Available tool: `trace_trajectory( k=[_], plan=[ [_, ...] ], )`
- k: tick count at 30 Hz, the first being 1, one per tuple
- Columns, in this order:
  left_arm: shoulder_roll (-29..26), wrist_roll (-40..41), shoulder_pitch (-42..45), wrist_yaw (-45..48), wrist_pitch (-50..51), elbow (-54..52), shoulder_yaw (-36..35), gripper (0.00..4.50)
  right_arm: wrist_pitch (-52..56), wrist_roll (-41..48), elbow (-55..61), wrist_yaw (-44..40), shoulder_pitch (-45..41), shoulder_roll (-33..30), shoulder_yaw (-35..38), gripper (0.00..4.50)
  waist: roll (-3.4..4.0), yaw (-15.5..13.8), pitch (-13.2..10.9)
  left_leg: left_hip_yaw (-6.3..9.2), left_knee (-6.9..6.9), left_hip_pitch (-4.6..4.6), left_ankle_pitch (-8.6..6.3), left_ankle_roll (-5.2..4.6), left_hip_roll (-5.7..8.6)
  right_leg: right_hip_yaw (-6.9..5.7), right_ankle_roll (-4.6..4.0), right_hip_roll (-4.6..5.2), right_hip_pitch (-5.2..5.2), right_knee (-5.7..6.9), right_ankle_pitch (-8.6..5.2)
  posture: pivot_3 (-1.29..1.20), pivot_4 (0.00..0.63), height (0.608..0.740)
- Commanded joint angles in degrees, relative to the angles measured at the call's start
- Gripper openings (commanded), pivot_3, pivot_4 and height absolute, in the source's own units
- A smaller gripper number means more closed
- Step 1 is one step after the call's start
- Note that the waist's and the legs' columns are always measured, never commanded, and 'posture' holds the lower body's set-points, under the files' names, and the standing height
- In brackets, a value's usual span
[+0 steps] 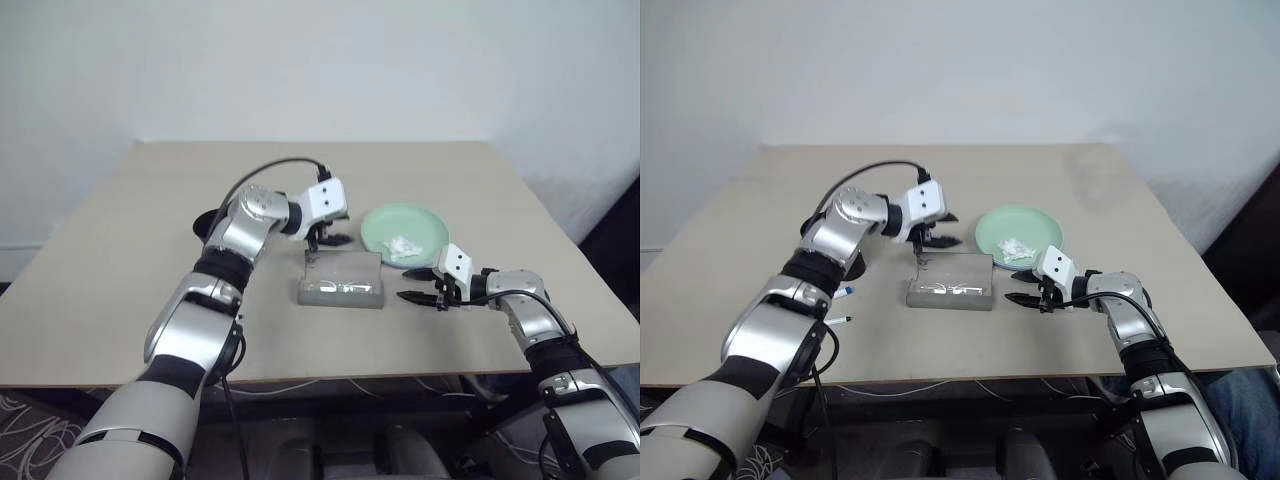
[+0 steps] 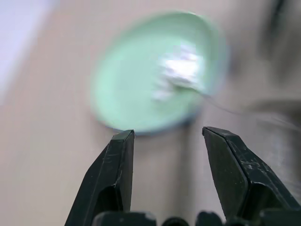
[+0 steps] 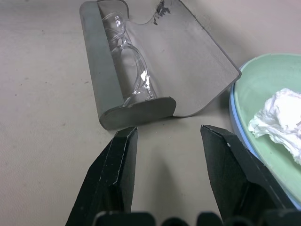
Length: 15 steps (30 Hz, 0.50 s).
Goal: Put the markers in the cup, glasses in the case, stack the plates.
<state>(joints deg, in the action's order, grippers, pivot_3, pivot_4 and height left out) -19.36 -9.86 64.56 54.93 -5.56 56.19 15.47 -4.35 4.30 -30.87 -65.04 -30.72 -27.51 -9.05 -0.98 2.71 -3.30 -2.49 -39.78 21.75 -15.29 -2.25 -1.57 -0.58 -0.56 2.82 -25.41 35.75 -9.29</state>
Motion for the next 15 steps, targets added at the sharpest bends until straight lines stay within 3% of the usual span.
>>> trace_trajectory(
  k=[1,4,15],
  plan=[
    [-0.1,-3.2,1.9,-7.0,-3.7,4.3,0.5,1.20,-1.1,0.5,0.8,0.5,-1.6,0.1,0.7,2.32,0.00,0.0,0.0,0.00,0.03,-0.02,0.00,0.00,0.00,0.00,0.00,0.00,0.00,0.01,0.00,0.00,0.000,0.721],
    [0.3,-7.1,2.0,-11.1,-5.7,8.0,3.0,0.15,-1.0,1.0,1.2,0.5,-1.7,0.1,1.1,2.32,-0.01,-0.1,0.0,0.03,0.04,-0.01,0.00,0.00,-0.01,-0.04,0.00,-0.02,-0.02,0.04,0.00,0.00,0.000,0.721],
    [1.8,-9.8,-0.2,-9.2,-8.2,13.7,4.7,0.15,2.8,5.8,6.6,-0.7,-1.0,-0.3,3.1,2.32,-0.01,-0.1,0.0,0.02,0.03,0.07,0.00,0.01,0.02,-0.05,0.00,0.01,-0.03,-0.01,0.00,0.00,0.000,0.721]
  ],
)
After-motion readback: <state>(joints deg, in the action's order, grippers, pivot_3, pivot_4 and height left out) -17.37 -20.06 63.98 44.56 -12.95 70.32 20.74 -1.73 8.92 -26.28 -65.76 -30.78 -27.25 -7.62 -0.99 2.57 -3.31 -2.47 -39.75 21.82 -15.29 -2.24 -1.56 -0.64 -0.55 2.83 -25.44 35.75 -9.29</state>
